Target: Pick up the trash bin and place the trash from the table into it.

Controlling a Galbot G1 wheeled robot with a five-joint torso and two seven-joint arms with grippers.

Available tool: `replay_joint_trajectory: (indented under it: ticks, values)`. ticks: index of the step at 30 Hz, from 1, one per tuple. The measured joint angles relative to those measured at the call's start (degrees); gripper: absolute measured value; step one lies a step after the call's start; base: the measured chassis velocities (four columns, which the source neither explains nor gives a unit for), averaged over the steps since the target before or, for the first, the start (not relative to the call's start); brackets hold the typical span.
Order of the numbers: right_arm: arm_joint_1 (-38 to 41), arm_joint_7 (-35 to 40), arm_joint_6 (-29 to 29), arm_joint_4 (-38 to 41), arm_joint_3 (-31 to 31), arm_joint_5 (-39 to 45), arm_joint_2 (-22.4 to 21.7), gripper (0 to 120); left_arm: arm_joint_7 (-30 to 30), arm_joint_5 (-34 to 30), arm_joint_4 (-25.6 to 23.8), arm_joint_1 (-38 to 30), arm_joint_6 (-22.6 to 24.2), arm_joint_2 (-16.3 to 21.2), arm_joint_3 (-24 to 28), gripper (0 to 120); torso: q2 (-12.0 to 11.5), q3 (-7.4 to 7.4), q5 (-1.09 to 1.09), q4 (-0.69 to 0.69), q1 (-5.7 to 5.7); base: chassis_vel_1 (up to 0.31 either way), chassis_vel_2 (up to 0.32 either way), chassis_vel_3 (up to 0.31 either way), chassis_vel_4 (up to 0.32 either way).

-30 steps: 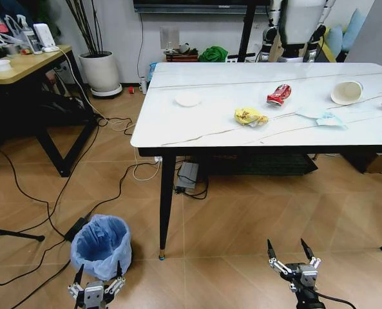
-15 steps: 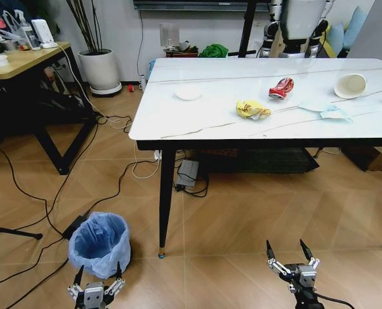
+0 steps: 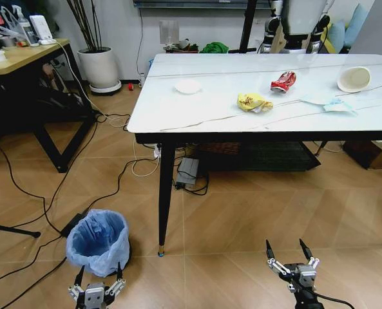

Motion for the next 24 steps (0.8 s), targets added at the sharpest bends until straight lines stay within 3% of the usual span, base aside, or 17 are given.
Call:
replay_joint_trajectory:
  ticks: [14,17,21,24]
  values:
    - [0.35,0.00,-0.12,-0.61,-0.48,0.03,0.12,100,-2.68,-2.96,-1.17,0.14,2.70,0.25,-0.43,100,-2.36,-1.70,0.01,0.00,-0.66,0.000,0.000,0.000,0.000]
    - [0.45,0.00,-0.11,-0.68,-0.85,0.03,0.34,100,-1.61,-9.66,-2.00,-1.97,6.51,1.37,-4.77,100,-2.37,-1.72,-0.02,0.01,-0.66,0.000,0.000,0.000,0.000]
    - [0.49,-0.01,0.03,-0.82,-1.21,-0.07,0.63,100,-1.60,-14.10,-1.99,-3.95,9.97,2.41,-7.85,100,-2.33,-1.69,0.00,0.00,-0.65,0.000,0.000,0.000,0.000]
    - [0.38,-0.07,0.73,-1.30,-2.11,-0.89,1.42,100,-3.93,-23.15,-1.53,-7.26,17.14,4.83,-11.02,100,-2.23,-1.62,-0.03,-0.01,-0.62,0.000,0.000,0.000,0.000]
